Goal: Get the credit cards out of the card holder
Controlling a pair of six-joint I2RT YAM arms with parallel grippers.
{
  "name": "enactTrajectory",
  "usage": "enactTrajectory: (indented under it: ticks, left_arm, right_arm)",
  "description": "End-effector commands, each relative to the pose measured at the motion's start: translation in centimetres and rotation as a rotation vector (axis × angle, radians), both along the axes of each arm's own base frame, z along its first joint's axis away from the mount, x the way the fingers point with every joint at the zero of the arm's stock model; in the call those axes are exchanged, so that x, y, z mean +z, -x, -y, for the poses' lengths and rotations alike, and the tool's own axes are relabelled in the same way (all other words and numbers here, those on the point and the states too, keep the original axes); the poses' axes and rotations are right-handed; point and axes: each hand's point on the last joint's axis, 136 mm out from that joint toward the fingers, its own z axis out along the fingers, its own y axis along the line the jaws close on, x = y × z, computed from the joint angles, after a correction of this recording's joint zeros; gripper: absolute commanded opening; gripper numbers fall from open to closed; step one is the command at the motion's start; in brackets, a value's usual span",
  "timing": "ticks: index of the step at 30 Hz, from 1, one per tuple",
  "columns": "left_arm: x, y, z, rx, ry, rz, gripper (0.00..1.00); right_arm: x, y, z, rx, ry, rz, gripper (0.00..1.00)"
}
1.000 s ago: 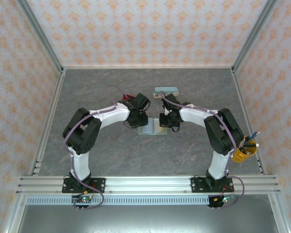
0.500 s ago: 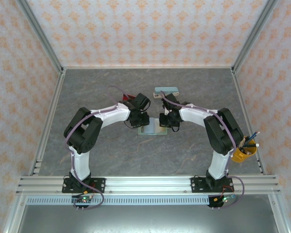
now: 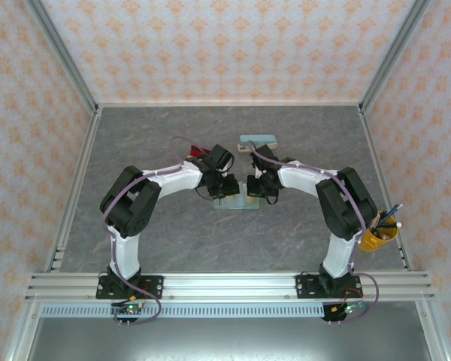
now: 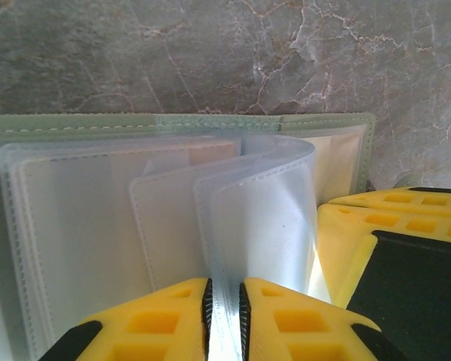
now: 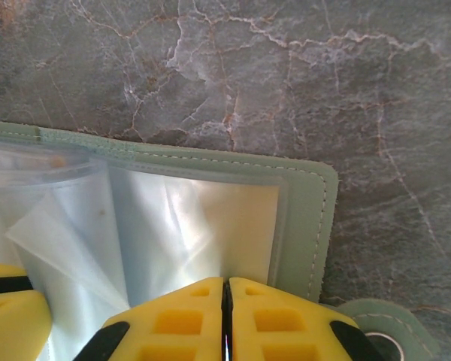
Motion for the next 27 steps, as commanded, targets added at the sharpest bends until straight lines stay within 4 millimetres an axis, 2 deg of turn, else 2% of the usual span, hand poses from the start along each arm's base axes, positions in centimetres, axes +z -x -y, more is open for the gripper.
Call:
enactTrajectory:
  ticks: [1, 8, 15, 23, 27]
  left_arm:
    - [-0.9, 0.4, 0.7, -0.012, 0.028, -0.017, 0.23]
    - [-2.0, 0.3, 0.5, 0.015, 0.018, -0.026, 0.19]
    - [-3.7, 1.0, -1.4, 0.048, -0.027, -0.049, 0.12]
    - [-4.2, 1.3, -1.7, 0.053, -0.027, -0.055, 0.09]
    - [-3.9, 1.2, -1.4, 0.05, -0.01, -0.048, 0.08]
  right_arm:
    - [-4.6, 3.0, 1.0, 0.0, 0.057, -0.131, 0.1]
    - [-1.3, 2.0, 0.3, -0.031, -0.073, -0.055, 0.1]
    - [2.3, 2.2, -0.9, -0.01, -0.173, -0.013, 0.15]
    - [4.6, 2.3, -1.4, 0.001, -0.218, 0.012, 0.3]
    - [3.8, 2.3, -1.9, 0.012, -0.197, -0.021, 0.32]
